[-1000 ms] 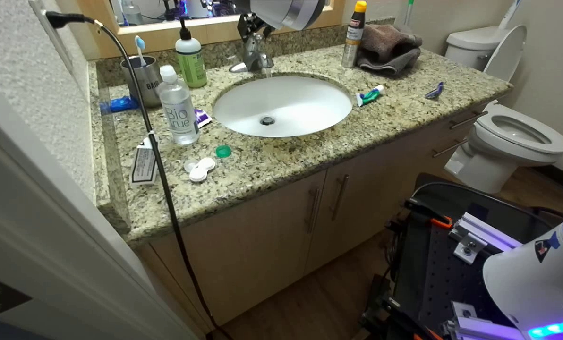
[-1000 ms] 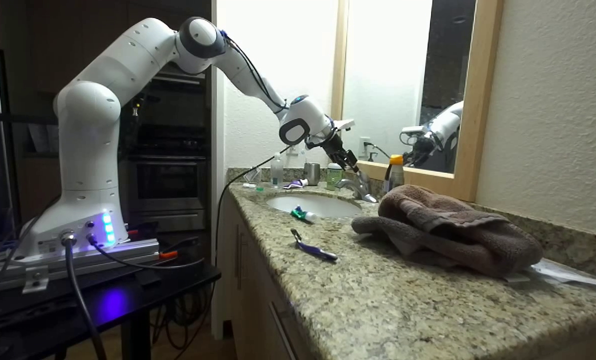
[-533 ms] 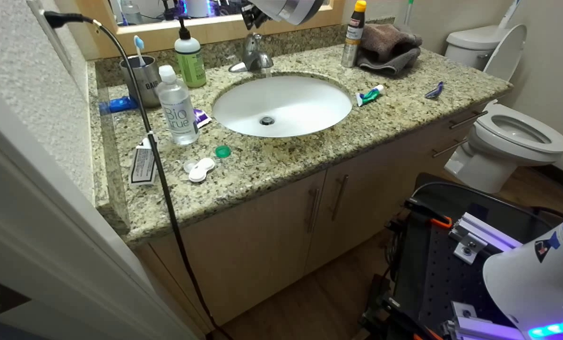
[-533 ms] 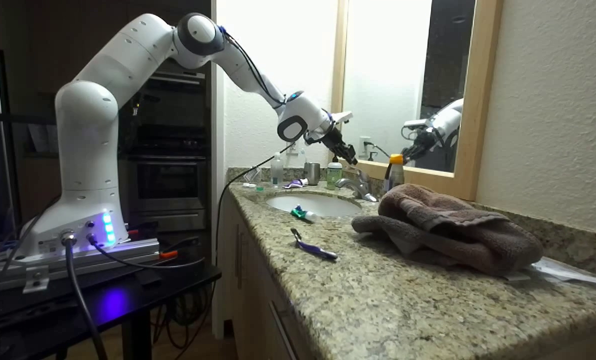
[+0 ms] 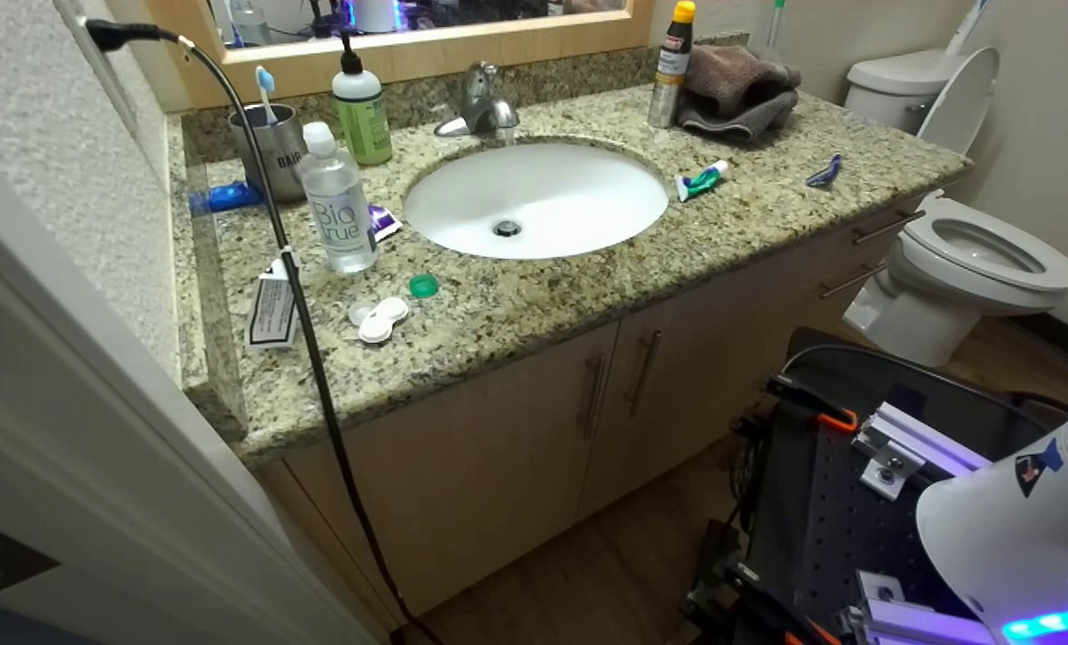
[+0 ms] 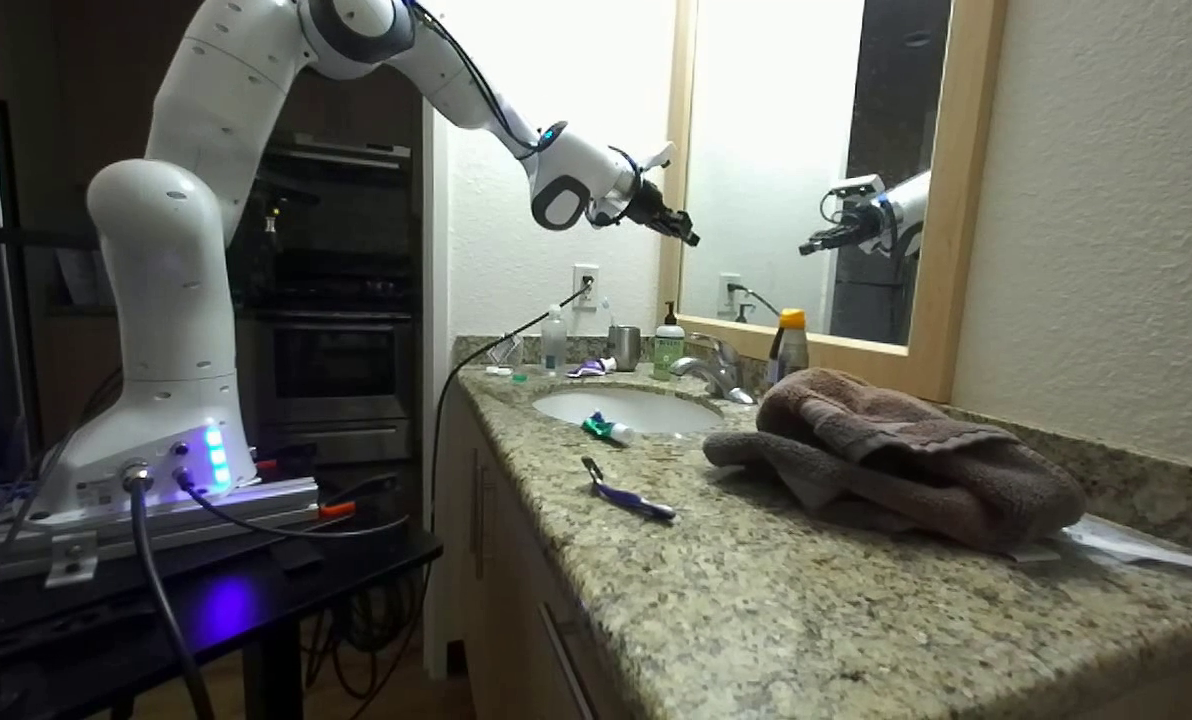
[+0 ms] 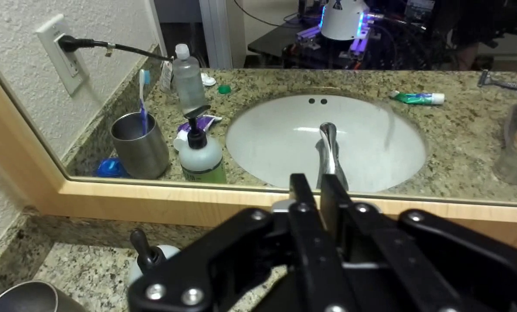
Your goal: Remove the green tube from the sink and place it on the counter then open the faucet
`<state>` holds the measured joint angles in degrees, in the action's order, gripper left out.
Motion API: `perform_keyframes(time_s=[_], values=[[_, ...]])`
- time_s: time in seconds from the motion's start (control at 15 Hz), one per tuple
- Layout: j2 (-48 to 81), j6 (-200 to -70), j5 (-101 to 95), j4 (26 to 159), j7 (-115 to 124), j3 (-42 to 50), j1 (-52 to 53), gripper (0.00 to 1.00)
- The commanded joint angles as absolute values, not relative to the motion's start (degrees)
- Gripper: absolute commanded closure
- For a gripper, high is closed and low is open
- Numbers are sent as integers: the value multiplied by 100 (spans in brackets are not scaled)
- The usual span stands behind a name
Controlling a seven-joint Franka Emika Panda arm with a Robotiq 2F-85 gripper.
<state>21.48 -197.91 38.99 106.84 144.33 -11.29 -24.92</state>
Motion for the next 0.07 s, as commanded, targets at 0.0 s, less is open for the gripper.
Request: perform_keyframes(time_s=[0.0], values=[[2170, -19791, 3899, 10684, 14433, -1129, -2487, 79]])
